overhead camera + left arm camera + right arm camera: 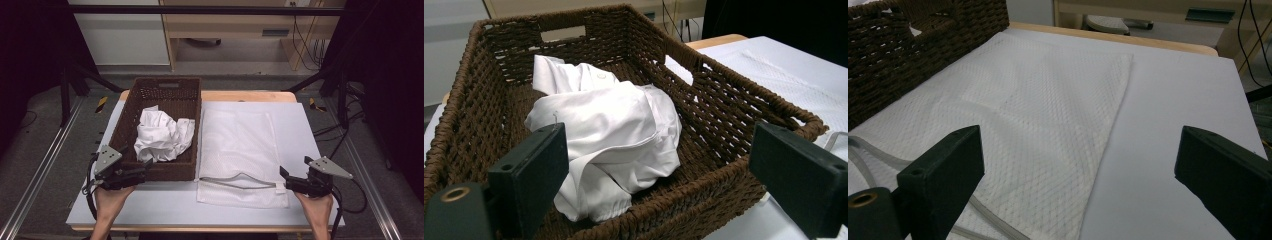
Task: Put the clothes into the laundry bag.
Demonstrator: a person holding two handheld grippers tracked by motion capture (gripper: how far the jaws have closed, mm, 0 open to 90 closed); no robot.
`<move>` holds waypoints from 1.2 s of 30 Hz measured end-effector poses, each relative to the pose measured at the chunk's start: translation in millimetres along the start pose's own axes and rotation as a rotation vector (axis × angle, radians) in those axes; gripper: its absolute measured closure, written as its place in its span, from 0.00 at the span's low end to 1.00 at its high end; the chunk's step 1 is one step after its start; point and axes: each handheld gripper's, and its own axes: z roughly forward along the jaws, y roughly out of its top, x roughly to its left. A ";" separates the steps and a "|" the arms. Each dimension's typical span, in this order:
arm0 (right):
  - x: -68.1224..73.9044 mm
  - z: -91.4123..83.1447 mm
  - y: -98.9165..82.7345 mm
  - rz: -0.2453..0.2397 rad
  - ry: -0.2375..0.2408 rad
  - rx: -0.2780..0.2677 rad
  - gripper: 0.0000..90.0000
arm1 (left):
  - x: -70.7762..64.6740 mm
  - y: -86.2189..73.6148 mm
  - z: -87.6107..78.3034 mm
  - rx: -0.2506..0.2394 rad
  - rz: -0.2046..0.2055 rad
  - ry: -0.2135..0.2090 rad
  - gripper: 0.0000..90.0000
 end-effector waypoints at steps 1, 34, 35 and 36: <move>0.0 0.0 0.0 0.000 0.000 0.000 0.07 | 0.0 0.0 0.0 0.000 0.000 0.000 0.10; 7.2 3.7 7.8 -0.019 -0.009 -0.004 0.07 | 19.5 62.1 42.2 -0.006 0.037 0.030 0.10; 7.2 3.9 7.6 -0.019 -0.009 -0.002 0.07 | 20.4 63.1 44.6 -0.004 0.042 0.036 0.10; 7.4 4.1 7.5 -0.017 -0.008 -0.001 0.07 | 22.5 64.6 48.6 0.000 0.043 0.036 0.10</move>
